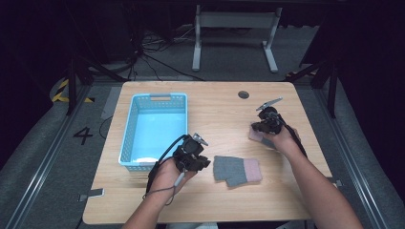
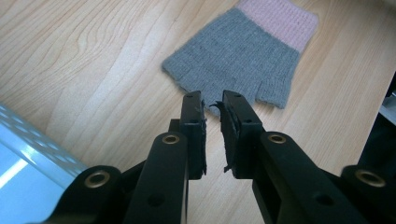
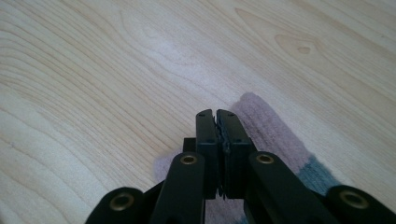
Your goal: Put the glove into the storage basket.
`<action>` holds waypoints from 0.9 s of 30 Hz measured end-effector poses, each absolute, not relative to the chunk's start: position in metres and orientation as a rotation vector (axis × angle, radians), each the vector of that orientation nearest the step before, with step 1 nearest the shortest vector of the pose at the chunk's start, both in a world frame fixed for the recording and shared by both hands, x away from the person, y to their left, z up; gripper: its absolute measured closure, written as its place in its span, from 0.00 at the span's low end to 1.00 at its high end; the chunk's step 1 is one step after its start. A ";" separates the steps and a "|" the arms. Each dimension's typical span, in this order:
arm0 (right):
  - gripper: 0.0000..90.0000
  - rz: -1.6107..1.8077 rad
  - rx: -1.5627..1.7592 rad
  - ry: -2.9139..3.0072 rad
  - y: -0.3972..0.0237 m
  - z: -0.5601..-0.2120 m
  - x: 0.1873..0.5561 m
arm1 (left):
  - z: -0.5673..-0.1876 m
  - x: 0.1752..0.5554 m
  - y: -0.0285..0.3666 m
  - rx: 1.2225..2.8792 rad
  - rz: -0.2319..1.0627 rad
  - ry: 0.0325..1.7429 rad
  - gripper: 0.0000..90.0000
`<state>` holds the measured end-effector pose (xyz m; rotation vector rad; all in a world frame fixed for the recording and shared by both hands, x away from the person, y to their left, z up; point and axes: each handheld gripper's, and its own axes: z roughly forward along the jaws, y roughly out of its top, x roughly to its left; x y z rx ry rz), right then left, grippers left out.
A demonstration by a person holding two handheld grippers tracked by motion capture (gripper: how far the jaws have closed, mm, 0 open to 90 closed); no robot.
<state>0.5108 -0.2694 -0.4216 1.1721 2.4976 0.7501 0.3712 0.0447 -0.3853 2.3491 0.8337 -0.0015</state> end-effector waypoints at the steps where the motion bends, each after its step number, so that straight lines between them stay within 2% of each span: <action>1: 0.98 0.747 1.175 2.498 -0.269 -0.423 0.511 | -0.385 0.371 0.045 2.348 -0.002 0.834 0.88; 13: 0.99 0.736 1.173 2.558 -0.273 -0.428 0.501 | -0.384 0.370 0.044 2.345 0.001 0.836 0.88; 27: 0.99 0.671 1.167 2.618 -0.296 -0.423 0.466 | -0.384 0.373 0.036 2.358 -0.007 0.810 0.87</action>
